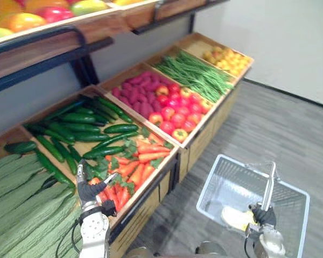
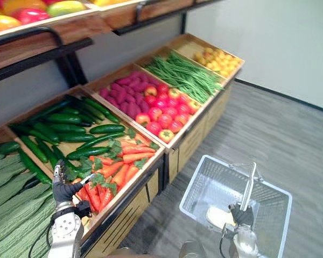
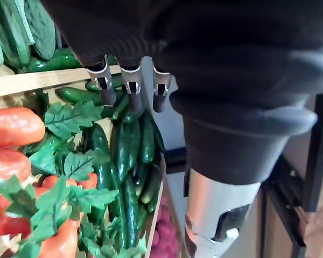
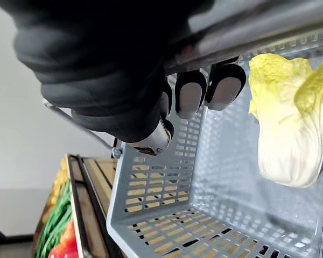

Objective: Pick vegetable in the basket

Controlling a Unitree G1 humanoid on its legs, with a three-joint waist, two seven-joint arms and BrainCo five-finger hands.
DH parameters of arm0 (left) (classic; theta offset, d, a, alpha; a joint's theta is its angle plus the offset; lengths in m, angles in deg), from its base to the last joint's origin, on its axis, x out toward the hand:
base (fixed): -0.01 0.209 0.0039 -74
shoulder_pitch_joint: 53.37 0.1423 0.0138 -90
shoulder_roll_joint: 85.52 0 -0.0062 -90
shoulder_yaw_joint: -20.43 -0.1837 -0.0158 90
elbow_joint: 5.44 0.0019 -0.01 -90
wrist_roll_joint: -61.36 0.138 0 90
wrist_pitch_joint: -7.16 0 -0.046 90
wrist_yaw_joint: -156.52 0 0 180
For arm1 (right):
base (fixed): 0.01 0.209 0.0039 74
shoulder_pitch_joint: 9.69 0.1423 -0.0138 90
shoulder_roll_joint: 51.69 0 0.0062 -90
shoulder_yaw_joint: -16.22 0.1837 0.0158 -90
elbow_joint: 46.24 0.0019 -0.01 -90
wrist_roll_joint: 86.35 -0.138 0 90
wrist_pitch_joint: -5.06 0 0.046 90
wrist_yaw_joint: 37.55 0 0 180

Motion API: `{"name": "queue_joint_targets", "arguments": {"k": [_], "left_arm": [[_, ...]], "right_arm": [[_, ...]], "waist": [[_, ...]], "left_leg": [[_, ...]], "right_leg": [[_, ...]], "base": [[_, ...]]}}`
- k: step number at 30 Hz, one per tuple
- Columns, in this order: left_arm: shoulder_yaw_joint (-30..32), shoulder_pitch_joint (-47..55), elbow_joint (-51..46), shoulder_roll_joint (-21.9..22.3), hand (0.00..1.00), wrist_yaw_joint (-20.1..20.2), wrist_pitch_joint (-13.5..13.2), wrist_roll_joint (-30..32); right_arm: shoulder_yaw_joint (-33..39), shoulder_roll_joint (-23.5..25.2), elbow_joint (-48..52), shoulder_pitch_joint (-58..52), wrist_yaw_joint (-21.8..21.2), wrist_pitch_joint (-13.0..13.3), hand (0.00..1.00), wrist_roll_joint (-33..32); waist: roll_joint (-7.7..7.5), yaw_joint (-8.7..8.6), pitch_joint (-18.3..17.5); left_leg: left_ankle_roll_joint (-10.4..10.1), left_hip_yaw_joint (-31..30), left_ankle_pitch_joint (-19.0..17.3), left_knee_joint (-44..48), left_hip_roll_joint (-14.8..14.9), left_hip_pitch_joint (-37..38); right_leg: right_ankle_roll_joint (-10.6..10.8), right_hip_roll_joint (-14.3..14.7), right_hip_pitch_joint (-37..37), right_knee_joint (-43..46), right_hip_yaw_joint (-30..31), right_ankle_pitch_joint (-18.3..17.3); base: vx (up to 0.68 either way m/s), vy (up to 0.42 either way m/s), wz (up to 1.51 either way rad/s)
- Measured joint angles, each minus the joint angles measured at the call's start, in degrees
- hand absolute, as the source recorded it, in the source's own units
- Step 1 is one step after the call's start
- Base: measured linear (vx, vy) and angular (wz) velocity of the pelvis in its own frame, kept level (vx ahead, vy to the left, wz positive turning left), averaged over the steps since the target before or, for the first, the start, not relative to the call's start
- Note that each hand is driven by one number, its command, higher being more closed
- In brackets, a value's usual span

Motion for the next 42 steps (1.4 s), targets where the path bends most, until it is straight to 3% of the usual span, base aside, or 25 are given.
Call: {"name": "queue_joint_targets", "arguments": {"k": [1, 2, 3, 4, 8, 10, 14, 21, 33, 42], "left_arm": [[-0.9, -0.9, -0.5, -0.5, 0.00, 0.0, 0.0, 0.0], [-1.6, -1.4, -1.3, -1.4, 0.00, 0.0, 0.0, 0.0], [-1.8, -1.7, -1.6, -1.9, 0.00, 0.0, -0.2, 0.1], [-2.6, -2.0, -1.1, -1.7, 0.00, 0.1, -0.1, 0.2], [-2.7, -3.3, -0.9, -1.7, 0.00, 0.5, -0.1, 1.5], [-2.7, -5.4, -0.6, -2.4, 0.00, 1.2, -0.2, 2.3], [-2.8, -8.2, 1.7, -7.9, 0.00, 1.4, -0.2, 3.6], [-6.0, -9.1, 5.5, -14.8, 0.00, 3.9, -0.2, 9.8], [-12.0, -15.7, 14.7, -17.3, 0.00, 5.0, 0.9, 22.6], [-15.3, -20.9, 22.4, -17.5, 0.00, 4.9, 2.2, 28.6]], "right_arm": [[0.5, 0.0, 0.3, -1.2, 0.0, 0.0, 1.00, 0.0], [0.6, 0.0, 0.6, -2.3, 0.1, 0.0, 1.00, 0.0], [0.5, -0.2, 0.5, -2.6, 0.1, 0.0, 1.00, 0.0], [3.5, -0.9, -1.4, -3.8, 0.9, -0.1, 1.00, -0.1], [4.3, -3.3, -1.3, -4.9, 0.3, -0.1, 1.00, 0.1], [4.2, -3.6, -1.4, -4.8, 0.2, -0.1, 1.00, 0.1], [4.1, -3.7, -1.4, -4.8, 0.1, 0.0, 1.00, 0.0], [2.5, -5.0, -1.7, -4.3, -0.8, 0.1, 1.00, -0.3], [-0.4, -7.3, -1.7, -0.9, -1.0, 0.7, 1.00, -0.2], [-1.6, -8.4, -1.7, 0.8, -0.9, 2.7, 1.00, -0.2]], "waist": [[-0.52, 0.07, -0.2], [-2.06, 0.35, -0.4], [-2.74, 0.35, 0.1], [0.05, 0.91, -0.6], [1.59, 1.77, -0.7], [1.53, 1.77, -0.6], [0.40, 1.82, -0.1], [0.40, 1.86, -0.1], [-0.25, 1.22, 1.4], [-0.27, 0.14, 3.3]], "left_leg": [[-1.3, -2.6, -0.9, 1.9, 0.0, -0.2], [-3.2, -4.6, -2.6, 4.5, -0.8, -0.6], [-4.0, -5.9, -3.8, 5.9, -1.2, -1.0], [-4.9, -9.4, -5.3, 7.4, 1.2, -1.7], [-7.4, -9.8, -3.4, 3.1, 3.3, -1.5], [-7.5, -9.9, -3.1, 1.4, 4.2, -2.2], [-7.7, -12.0, -0.6, -0.7, 3.6, -3.9], [-8.5, -12.1, 1.7, -2.8, 3.3, -5.5], [-8.7, -7.6, 3.3, -4.6, 3.4, -7.1], [-8.6, -5.3, 3.3, -4.6, 3.4, -7.8]], "right_leg": [[0.7, 2.1, 0.0, -4.7, 5.4, 1.0], [0.7, 1.9, 0.8, -11.2, 7.5, 7.3], [3.8, 1.1, 1.0, -11.7, 7.9, 8.2], [2.2, 2.4, 1.6, -11.6, 3.7, 7.2], [0.7, 3.0, 1.5, -13.4, 1.3, 8.2], [0.0, 3.0, 1.7, -14.8, -0.2, 8.6], [-0.4, 1.7, 1.5, -17.4, -2.6, 10.0], [-0.7, 1.0, 0.6, -20.1, -3.1, 12.5], [-0.1, 1.3, -1.3, -24.2, 0.2, 16.6], [0.2, 1.7, -2.5, -25.0, 2.1, 17.4]], "base": [[0.44, -0.244, 1.61], [0.37, -0.238, 1.39], [0.40, -0.274, 1.36], [0.32, -0.208, 0.86], [0.19, -0.168, 0.31], [-0.02, -0.119, 0.33], [-0.09, -0.070, 0.33], [-0.08, -0.034, 0.05], [-0.04, 0.002, -0.14], [0.01, 0.022, -0.13]]}}
